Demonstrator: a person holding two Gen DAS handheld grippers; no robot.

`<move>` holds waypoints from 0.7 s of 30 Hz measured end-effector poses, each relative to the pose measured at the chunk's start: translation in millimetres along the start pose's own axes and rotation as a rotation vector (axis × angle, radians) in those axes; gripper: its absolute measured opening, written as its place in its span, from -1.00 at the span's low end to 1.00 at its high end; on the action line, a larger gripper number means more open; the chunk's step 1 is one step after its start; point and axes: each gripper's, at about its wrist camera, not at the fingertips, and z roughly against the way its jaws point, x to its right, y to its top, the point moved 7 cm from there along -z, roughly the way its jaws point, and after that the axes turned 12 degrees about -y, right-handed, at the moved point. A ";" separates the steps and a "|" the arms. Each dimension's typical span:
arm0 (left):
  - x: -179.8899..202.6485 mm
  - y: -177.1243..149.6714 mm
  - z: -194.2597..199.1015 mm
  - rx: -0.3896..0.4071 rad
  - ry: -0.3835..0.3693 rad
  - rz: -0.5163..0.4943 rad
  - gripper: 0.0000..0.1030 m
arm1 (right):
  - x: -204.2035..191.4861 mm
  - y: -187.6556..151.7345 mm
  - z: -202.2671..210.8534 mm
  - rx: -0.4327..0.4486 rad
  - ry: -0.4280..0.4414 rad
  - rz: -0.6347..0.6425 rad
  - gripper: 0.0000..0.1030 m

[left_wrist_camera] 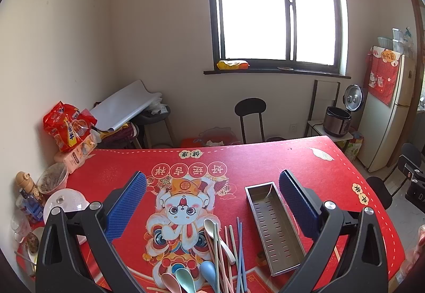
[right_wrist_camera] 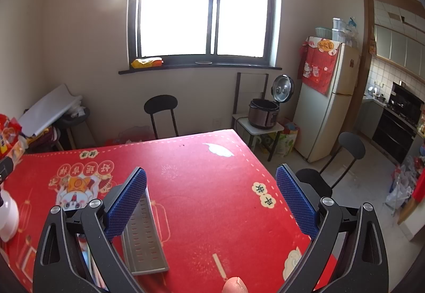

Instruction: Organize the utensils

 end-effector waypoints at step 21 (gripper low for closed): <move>0.8 2.2 1.9 0.001 -0.004 0.005 0.90 | 1.1 0.7 1.8 -0.003 -0.002 -0.004 0.84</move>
